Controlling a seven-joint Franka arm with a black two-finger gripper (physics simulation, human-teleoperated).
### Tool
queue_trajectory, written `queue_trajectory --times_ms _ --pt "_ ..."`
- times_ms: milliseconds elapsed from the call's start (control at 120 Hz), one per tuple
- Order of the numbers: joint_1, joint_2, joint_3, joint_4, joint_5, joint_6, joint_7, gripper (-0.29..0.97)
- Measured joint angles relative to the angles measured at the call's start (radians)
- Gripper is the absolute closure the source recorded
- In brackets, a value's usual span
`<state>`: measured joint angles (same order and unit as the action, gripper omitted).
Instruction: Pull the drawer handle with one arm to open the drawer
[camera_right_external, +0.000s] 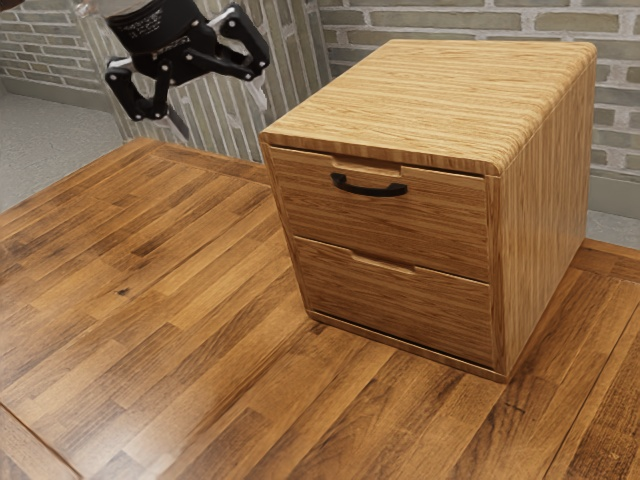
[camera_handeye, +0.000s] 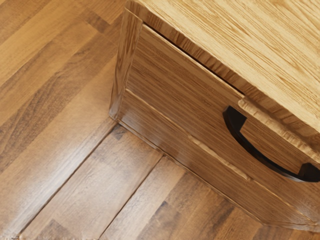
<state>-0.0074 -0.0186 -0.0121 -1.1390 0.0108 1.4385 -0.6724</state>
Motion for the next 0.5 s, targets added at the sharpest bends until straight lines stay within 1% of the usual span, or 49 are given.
queue_trajectory --times_ms 67,92,133,175,258,308,375,500 --pt "-0.022 0.003 0.000 -0.002 0.005 0.023 -0.098 0.00" --pt "-0.027 -0.008 -0.002 -0.041 0.015 0.045 -0.132 0.00" --pt "-0.031 -0.098 -0.003 -0.219 0.025 0.119 -0.186 0.00" --pt "-0.010 -0.183 -0.001 -0.384 0.032 0.210 -0.236 0.00" --pt "0.017 -0.261 0.002 -0.570 0.038 0.369 -0.326 0.00" --pt "0.021 -0.296 0.002 -0.674 0.030 0.473 -0.374 0.00" --pt "0.024 -0.312 0.002 -0.739 0.022 0.585 -0.433 0.00" --pt "0.028 -0.289 -0.001 -0.769 0.015 0.757 -0.528 0.00"
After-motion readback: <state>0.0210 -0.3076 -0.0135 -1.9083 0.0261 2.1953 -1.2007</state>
